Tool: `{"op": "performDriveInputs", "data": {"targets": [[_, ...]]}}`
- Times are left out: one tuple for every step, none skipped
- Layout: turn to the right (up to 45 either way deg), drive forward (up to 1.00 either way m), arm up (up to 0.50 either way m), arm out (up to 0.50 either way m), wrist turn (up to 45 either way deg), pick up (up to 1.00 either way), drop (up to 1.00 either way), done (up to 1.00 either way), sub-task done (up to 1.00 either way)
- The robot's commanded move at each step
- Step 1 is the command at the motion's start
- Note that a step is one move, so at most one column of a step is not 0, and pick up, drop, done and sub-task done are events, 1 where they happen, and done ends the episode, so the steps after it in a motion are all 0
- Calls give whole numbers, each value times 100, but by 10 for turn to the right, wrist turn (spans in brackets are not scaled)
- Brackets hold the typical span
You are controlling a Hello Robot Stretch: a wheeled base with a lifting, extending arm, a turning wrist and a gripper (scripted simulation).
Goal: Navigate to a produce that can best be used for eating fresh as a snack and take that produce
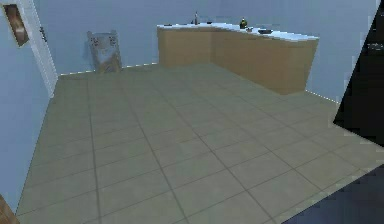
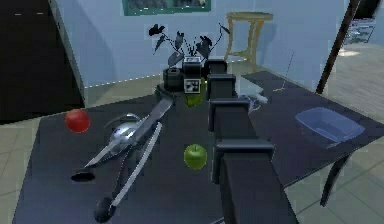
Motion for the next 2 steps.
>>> {"op": "performDriveInputs", "data": {"targets": [[0, 0, 0, 0, 450, 0, 0, 0, 0], [0, 0, 0, 0, 450, 0, 0, 0, 0]]}}
